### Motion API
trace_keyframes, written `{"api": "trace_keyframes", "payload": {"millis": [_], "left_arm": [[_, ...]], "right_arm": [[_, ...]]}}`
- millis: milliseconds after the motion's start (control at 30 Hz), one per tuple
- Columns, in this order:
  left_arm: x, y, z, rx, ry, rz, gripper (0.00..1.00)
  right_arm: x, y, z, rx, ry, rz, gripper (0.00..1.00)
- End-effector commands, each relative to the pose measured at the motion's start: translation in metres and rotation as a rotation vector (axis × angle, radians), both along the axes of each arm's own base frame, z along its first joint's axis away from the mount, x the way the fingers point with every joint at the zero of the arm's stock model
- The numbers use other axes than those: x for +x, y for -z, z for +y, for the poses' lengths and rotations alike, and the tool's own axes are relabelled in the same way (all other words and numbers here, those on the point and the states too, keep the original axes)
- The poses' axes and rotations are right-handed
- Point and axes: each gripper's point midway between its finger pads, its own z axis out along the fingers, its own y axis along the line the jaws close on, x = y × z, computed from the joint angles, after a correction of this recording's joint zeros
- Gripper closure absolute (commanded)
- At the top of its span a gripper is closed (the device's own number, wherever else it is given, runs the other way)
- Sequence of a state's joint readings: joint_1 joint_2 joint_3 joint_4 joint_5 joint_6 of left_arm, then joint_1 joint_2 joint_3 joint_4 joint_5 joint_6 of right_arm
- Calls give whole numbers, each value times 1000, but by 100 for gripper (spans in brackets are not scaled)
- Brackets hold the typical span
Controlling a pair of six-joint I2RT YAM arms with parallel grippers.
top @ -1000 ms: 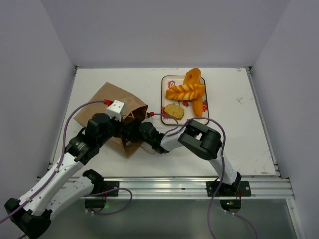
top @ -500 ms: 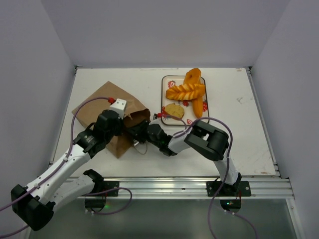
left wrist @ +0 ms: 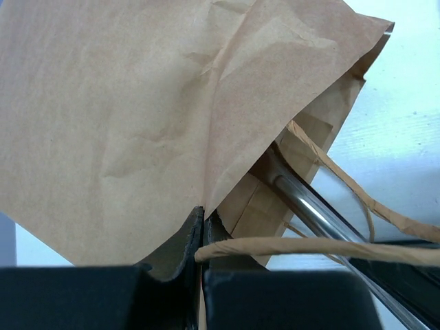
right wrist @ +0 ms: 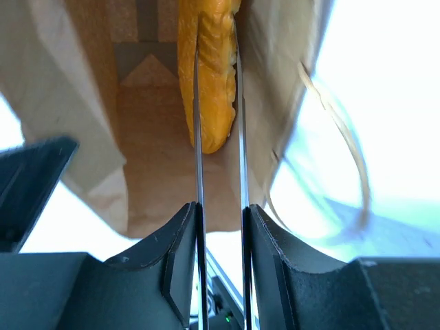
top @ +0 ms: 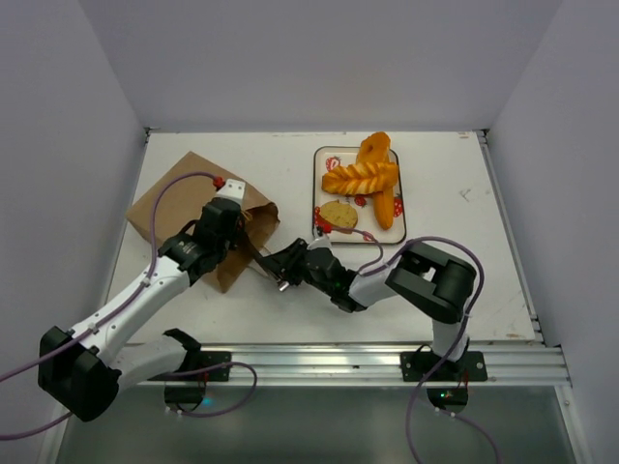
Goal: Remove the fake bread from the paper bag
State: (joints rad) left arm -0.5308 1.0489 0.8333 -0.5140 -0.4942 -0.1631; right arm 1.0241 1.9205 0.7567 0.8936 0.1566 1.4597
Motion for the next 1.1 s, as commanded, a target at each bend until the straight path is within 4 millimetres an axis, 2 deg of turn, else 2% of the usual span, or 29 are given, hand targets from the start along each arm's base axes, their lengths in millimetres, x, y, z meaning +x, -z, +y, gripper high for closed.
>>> {"api": "trace_keyframes", "payload": {"millis": [0, 33, 100, 233, 333, 433, 567, 633, 667, 733, 800, 833, 900, 1000, 1033, 1067], "left_arm": [[16, -15, 4, 9, -46, -49, 100], [18, -15, 4, 6, -47, -50, 100], [22, -14, 5, 3, -61, -53, 100], [29, -12, 5, 29, -93, -28, 100], [35, -8, 2, 34, -101, -2, 100], [37, -7, 2, 39, -112, -7, 100], [38, -12, 3, 13, -117, -45, 100], [39, -14, 0, -12, -106, -56, 100], [38, -15, 0, -20, -106, -60, 100], [37, -16, 0, -27, -107, -64, 100], [36, -15, 0, -32, -105, -64, 100], [36, -16, -1, -35, -101, -68, 100], [35, -17, -1, -43, -96, -73, 100], [35, -19, -4, -53, -81, -80, 100], [35, -18, -4, -55, -78, -76, 100], [34, -17, -4, -52, -75, -72, 100]], "right_arm": [[2, -43, -9, 64, 14, -99, 81], [1, -52, -12, 65, 13, -122, 81], [-1, -51, -18, 41, 12, -132, 81], [-4, -64, -26, 18, 10, -173, 81], [-5, -63, -35, -29, 22, -190, 81], [-6, -71, -47, -58, 38, -216, 82], [-11, -66, -66, -128, 51, -221, 82], [-14, -73, -73, -135, 56, -238, 82], [-15, -67, -79, -164, 61, -231, 82], [-18, -74, -86, -177, 60, -254, 81], [-21, -71, -93, -220, 54, -250, 81], [-22, -79, -98, -216, 57, -268, 81], [-25, -74, -110, -242, 73, -268, 80], [-29, -81, -131, -258, 111, -288, 80], [-30, -91, -138, -256, 125, -310, 80], [-31, -89, -144, -284, 127, -307, 80]]}}
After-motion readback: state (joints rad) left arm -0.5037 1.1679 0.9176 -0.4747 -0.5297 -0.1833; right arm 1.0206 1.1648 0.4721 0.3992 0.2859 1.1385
